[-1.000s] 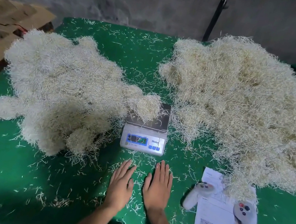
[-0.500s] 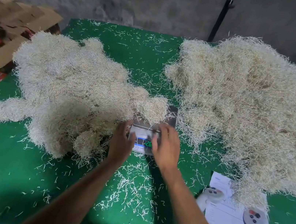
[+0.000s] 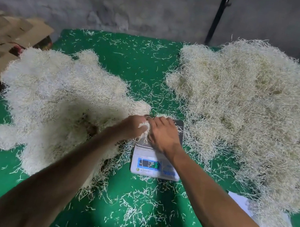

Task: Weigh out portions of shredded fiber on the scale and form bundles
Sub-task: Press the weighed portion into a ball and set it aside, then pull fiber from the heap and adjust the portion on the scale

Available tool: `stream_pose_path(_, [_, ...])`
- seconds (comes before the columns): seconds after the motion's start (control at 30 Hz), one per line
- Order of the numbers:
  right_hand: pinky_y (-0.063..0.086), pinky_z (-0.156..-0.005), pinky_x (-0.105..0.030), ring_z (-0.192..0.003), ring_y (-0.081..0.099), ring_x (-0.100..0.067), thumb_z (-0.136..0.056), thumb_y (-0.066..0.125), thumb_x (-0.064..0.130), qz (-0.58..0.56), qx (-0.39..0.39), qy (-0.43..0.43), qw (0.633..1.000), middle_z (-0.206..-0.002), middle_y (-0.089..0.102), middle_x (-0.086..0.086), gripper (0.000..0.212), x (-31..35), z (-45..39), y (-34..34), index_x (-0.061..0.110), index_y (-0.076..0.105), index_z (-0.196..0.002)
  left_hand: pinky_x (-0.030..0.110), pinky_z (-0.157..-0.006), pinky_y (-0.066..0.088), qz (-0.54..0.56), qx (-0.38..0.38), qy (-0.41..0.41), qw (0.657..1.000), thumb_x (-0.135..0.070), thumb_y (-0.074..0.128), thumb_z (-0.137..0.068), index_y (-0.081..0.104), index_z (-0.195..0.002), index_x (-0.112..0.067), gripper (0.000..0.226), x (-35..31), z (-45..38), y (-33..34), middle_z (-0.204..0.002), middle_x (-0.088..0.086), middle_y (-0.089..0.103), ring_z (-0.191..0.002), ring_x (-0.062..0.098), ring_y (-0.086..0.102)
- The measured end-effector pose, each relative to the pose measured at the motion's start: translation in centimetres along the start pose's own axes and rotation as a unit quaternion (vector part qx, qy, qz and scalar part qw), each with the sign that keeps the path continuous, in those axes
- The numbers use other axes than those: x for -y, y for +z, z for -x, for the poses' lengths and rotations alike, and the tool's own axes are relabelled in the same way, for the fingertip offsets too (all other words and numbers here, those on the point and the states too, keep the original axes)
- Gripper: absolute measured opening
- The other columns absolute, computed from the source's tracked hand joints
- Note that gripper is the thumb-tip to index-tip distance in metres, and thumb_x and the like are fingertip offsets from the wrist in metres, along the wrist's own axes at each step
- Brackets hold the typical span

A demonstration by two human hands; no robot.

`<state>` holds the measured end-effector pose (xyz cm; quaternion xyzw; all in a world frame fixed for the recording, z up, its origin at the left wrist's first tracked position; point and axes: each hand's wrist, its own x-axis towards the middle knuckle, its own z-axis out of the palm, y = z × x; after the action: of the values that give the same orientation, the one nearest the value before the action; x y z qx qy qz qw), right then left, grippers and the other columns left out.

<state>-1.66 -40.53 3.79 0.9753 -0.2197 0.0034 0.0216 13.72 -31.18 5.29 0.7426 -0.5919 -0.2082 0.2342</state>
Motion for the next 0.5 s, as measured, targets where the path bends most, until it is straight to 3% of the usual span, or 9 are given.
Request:
stream_pose_path(0.07, [0.024, -0.122, -0.05, -0.135, 0.044, -0.026, -0.097, 0.061, 0.03, -0.009, 0.029, 0.022, 0.999, -0.141, 0.051, -0.01, 0.056, 0.3, -0.4, -0.3, 0.013, 0.038, -0.145, 0.034, -0.047, 0.044, -0.016, 0.041, -0.012, 0.999, -0.017, 0.051, -0.1, 0.053, -0.085, -0.02, 0.015, -0.2, -0.5, -0.4, -0.066, 0.006, 0.055, -0.05, 0.013, 0.046])
stream_pose_path(0.13, [0.019, -0.123, -0.055, -0.146, 0.036, -0.032, -0.098, 0.061, 0.028, -0.02, 0.057, 0.055, 0.997, -0.153, 0.044, -0.012, 0.061, 0.9, -1.0, -1.0, 0.012, 0.034, -0.151, 0.021, -0.037, 0.033, -0.017, 0.042, -0.002, 0.999, -0.027, 0.045, -0.098, 0.048, -0.075, -0.023, 0.024, -1.0, -0.5, -0.6, -0.056, 0.0, 0.045, -0.037, 0.002, 0.035])
stream_pose_path(0.17, [0.016, -0.124, -0.057, -0.15, 0.03, -0.034, -0.097, 0.063, 0.028, -0.02, 0.077, 0.076, 0.994, -0.159, 0.039, -0.012, 0.067, 1.1, -1.2, -1.4, 0.014, 0.031, -0.154, 0.014, -0.036, 0.025, -0.008, 0.031, 0.012, 0.999, -0.029, 0.043, -0.097, 0.044, -0.069, -0.025, 0.029, -1.7, -0.4, -0.4, -0.052, -0.004, 0.04, -0.033, 0.005, 0.034])
stream_pose_path(0.23, [0.017, -0.123, -0.061, -0.152, 0.026, -0.035, -0.09, 0.071, 0.028, -0.018, 0.12, 0.114, 0.986, -0.162, 0.035, -0.011, 0.078, 1.4, -1.7, -2.2, 0.023, 0.031, -0.157, 0.015, -0.033, 0.022, 0.023, 0.018, 0.02, 0.999, -0.027, 0.04, -0.1, 0.042, -0.061, -0.024, 0.039, -2.9, 0.1, 0.1, -0.048, -0.005, 0.035, -0.031, 0.007, 0.034])
stream_pose_path(0.3, [0.026, -0.12, -0.062, -0.148, 0.034, -0.034, -0.08, 0.079, 0.025, -0.014, 0.139, 0.149, 0.979, -0.153, 0.046, -0.01, 0.078, 1.6, -2.0, -2.7, 0.026, 0.043, -0.15, 0.022, -0.036, 0.025, 0.066, -0.003, -0.007, 0.998, -0.022, 0.039, -0.103, 0.044, -0.059, -0.02, 0.045, -3.7, 0.8, 0.7, -0.048, 0.001, 0.039, -0.033, 0.006, 0.03])
stream_pose_path(0.4, [0.041, -0.111, -0.055, -0.134, 0.05, -0.033, -0.085, 0.076, 0.019, -0.053, 0.133, 0.194, 0.971, -0.129, 0.063, -0.01, 0.042, 2.2, -2.6, -3.5, 0.017, 0.058, -0.123, 0.026, -0.041, 0.029, 0.07, -0.047, -0.049, 0.995, -0.023, 0.033, -0.099, 0.047, -0.062, -0.012, 0.041, -4.8, 1.6, 0.8, -0.055, 0.008, 0.044, -0.043, 0.016, 0.033])
stream_pose_path(0.5, [0.053, -0.095, -0.046, -0.116, 0.058, -0.029, -0.095, 0.068, 0.013, -0.093, 0.092, 0.211, 0.969, -0.106, 0.065, -0.008, 0.016, 3.0, -3.7, -4.6, 0.013, 0.062, -0.11, 0.018, -0.042, 0.031, 0.042, -0.142, -0.113, 0.983, -0.016, 0.03, -0.098, 0.043, -0.059, -0.016, 0.041, -5.8, 2.3, 0.9, -0.056, -0.002, 0.044, -0.048, 0.006, 0.034])
